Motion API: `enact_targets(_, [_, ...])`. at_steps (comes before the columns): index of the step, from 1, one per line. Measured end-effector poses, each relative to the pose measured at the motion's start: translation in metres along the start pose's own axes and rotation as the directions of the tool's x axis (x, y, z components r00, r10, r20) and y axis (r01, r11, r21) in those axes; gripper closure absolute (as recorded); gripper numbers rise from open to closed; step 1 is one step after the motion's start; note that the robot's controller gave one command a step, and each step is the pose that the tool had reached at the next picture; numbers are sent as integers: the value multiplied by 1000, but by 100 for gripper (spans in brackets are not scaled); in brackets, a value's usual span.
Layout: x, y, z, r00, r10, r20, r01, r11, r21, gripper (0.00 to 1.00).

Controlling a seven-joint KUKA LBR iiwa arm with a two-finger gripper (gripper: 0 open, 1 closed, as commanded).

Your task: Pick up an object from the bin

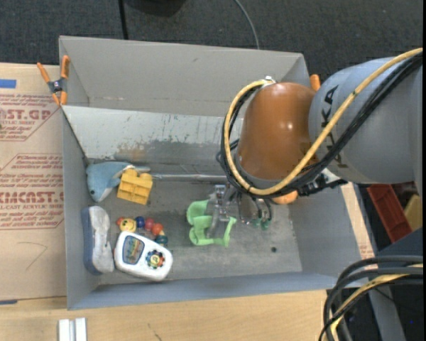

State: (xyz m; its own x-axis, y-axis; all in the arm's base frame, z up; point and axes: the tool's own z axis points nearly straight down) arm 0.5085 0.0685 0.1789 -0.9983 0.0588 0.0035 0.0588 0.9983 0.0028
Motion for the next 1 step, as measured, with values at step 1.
enact_targets(1, [9,-3,-33,1000,-3,-1,3,1000,0,100])
